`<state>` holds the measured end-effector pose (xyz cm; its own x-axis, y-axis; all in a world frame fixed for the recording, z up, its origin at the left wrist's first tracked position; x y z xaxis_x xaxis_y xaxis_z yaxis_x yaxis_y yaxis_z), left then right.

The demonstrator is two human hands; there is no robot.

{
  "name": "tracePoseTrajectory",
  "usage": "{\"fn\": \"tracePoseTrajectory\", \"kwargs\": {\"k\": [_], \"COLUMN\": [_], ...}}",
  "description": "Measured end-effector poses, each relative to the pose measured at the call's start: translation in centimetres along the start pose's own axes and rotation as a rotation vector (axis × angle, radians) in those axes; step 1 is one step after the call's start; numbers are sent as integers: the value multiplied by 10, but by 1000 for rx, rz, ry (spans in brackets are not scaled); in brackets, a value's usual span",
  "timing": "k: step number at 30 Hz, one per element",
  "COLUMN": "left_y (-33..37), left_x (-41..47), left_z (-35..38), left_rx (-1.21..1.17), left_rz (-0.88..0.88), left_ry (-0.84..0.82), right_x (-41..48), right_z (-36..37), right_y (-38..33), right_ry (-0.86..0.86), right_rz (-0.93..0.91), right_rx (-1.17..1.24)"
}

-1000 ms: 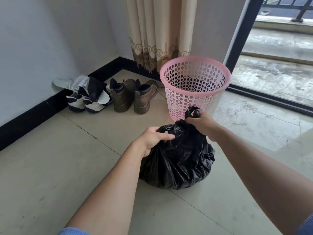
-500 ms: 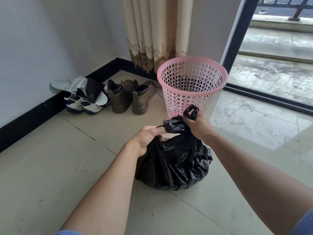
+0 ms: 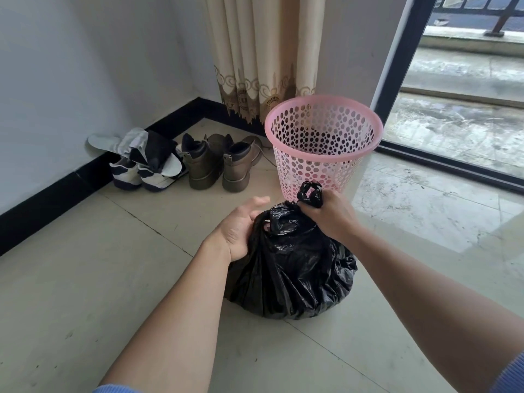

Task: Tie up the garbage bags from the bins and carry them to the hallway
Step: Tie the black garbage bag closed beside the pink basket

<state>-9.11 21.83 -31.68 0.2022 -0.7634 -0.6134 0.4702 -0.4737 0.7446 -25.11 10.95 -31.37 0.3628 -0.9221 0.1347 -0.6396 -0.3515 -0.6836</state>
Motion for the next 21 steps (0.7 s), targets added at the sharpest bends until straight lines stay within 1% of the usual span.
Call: {"fn": "tracePoseTrajectory", "kwargs": {"k": [1,4,6,7,8,10,12,14,16,17,19,20,21], "left_y": [-1,-7,-12,-14,-14,-12,-8,-2,2,3,7,10,13], "left_x": [1,5,9,11,12,13,13,11,10,11,8,8,8], "left_z": [0,5,7,7,7,6,3,2,1,2,3,1,-2], "left_rx": [99,444,547,555,521,320,84,-125,-277,-342,-459,-520,-591], "left_rz": [37,164,201,214,218,198,183,164,138,152,185,184,173], "left_ry": [17,302,472,540,586,606,547,444,437,506,698,743,740], "right_x": [1,3,3,3,1,1,-1,-2,-1,-1,1,2,2], "right_z": [0,3,7,9,11,13,11,11,13,14,17,16,13], "right_y": [1,3,5,5,5,6,5,6,6,6,4,4,4], "right_ry": [19,35,7,-9,-32,-78,-115,-136,-141,-137,-103,-91,-79], "right_rz": [0,17,41,53,71,127,180,228,295,332,422,486,567], "right_rx": [-5,38,113,150,175,206,246,342,464,522,608,670,759]}}
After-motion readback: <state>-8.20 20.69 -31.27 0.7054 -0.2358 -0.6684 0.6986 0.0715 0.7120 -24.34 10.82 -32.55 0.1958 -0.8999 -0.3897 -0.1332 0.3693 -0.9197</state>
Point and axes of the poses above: each hand's wrist, its own x-axis towards the middle knuckle, its own z-axis out of the palm, y = z × x, the point moved 1 cm from there along x, towards the middle knuckle, and after that the axes turned 11 degrees about y, right-handed, at the moved point
